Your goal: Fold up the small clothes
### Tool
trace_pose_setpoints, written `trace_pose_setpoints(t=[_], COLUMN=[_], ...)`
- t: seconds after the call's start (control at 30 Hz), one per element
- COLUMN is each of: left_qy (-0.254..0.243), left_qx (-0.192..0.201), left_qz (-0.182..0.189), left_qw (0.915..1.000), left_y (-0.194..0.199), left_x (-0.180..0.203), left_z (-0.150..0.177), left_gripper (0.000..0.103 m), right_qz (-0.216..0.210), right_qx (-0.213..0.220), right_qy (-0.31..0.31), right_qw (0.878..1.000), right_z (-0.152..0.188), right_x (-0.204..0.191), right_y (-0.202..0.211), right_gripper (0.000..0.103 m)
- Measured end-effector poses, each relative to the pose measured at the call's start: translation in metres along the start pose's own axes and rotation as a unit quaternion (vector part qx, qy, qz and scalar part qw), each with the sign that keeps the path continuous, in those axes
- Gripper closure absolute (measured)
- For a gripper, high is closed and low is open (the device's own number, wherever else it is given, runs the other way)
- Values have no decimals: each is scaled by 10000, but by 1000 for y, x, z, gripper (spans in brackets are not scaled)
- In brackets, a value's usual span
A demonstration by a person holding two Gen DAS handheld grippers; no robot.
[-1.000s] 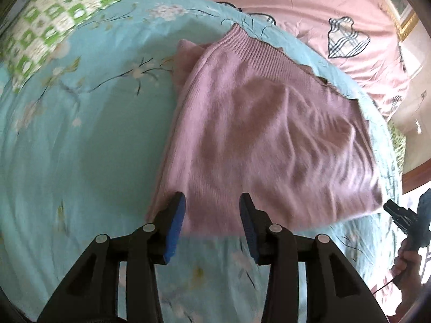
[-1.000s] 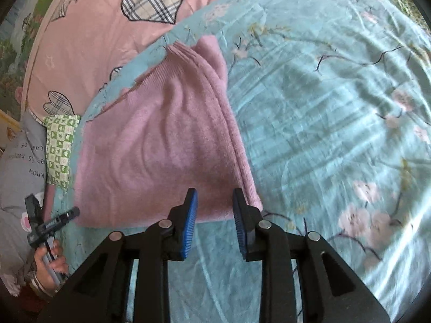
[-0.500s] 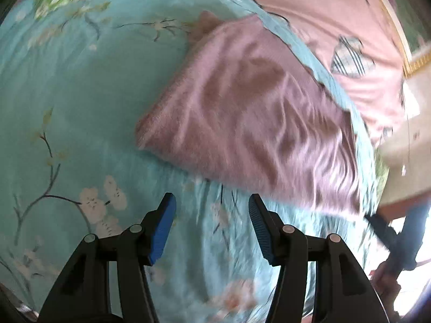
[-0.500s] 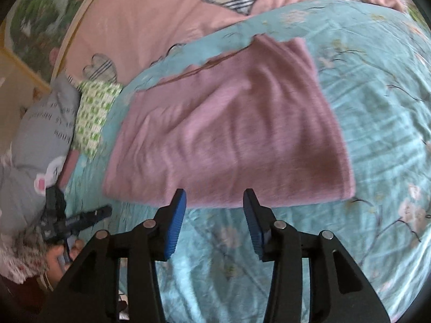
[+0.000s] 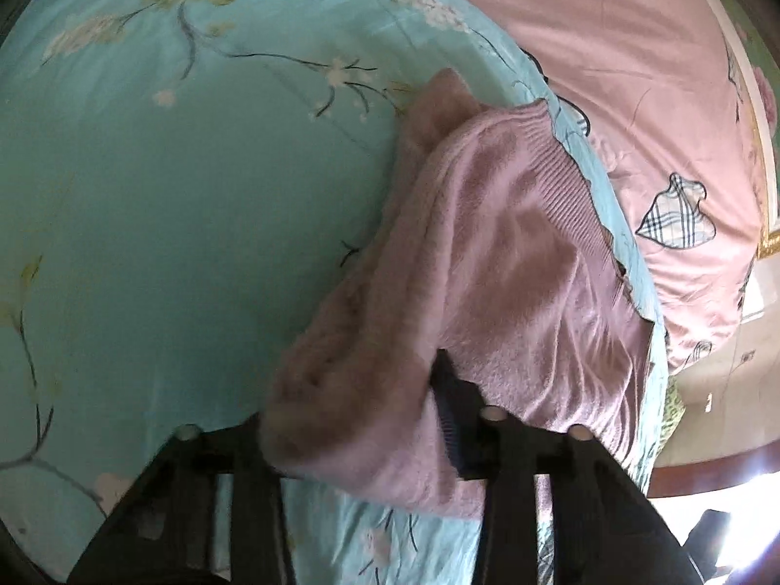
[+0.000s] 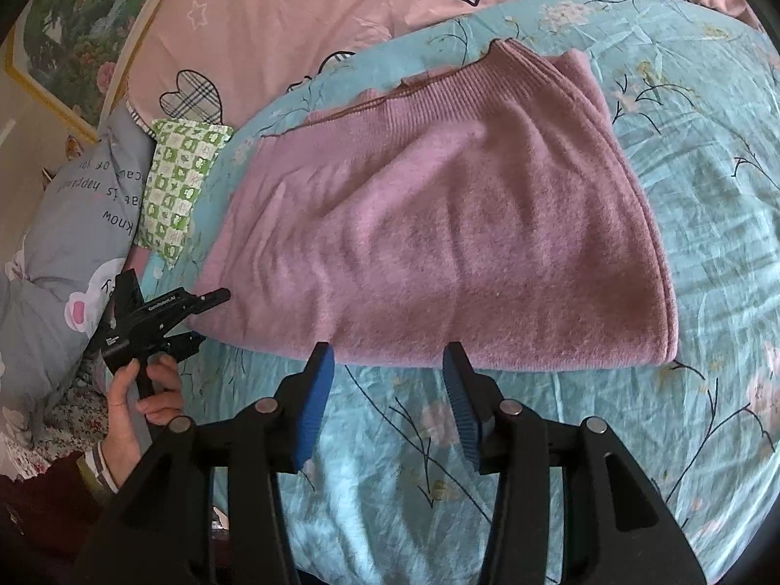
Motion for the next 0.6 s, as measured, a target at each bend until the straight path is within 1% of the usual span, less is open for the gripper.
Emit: trace_pose_setpoints(t=[0.03,0.07,0.1,0.2,0.23,0.3,0.33,0.37,0.4,0.43,0.5,0.6], left_qy=[-50,-112,-222,-708,-1018,-1436,-1760,-1962,-2223,-2361,-2728,-3284], left_qx=[0,38,133,446,607,793,895,924,914,887,741,409], left_qz=[14,-5,-37,25,126,327,466,551,680,756,923,826], left_qw=[10000,9999,9997,9965,9929,9859,9792,9747,9683,9647,9548,9400], left_y=[0,1,5,25,38,53,63,67,69,68,59,26], left_x=[2,7,14,41,61,89,113,129,150,162,192,227], left_z=[-2,-3,-4,-2,0,4,9,14,20,25,40,69], left_gripper=[86,89,94,96,96,97,97,97,97,97,97,97], right_qz=[1,2,-8,-82,-119,-209,-254,-322,-360,-411,-494,-716], right_qx=[5,21,37,108,148,256,294,355,391,451,526,470], right_qy=[-20,-43,-71,-210,-259,-352,-389,-450,-474,-507,-552,-628], right_qw=[10000,10000,10000,9997,9995,9988,9985,9978,9975,9968,9959,9943], right_z=[-2,-4,-6,-15,-18,-28,-33,-41,-46,-55,-69,-92], right_x=[1,3,4,10,12,17,18,22,23,26,30,36], right_y=[0,1,1,2,2,4,5,6,6,7,6,-2], right_gripper=[55,55,55,55,55,55,55,55,55,55,55,55])
Point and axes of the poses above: each gripper's, at about its wrist camera, not at the fingertips, and y roughly against the way its jaws point, x to its right, z to its underside, the point moved 1 cm from there along -y, roughly the way its jaws point, and after that the axes turned 15 degrees about -z, right-handed, at the moved point
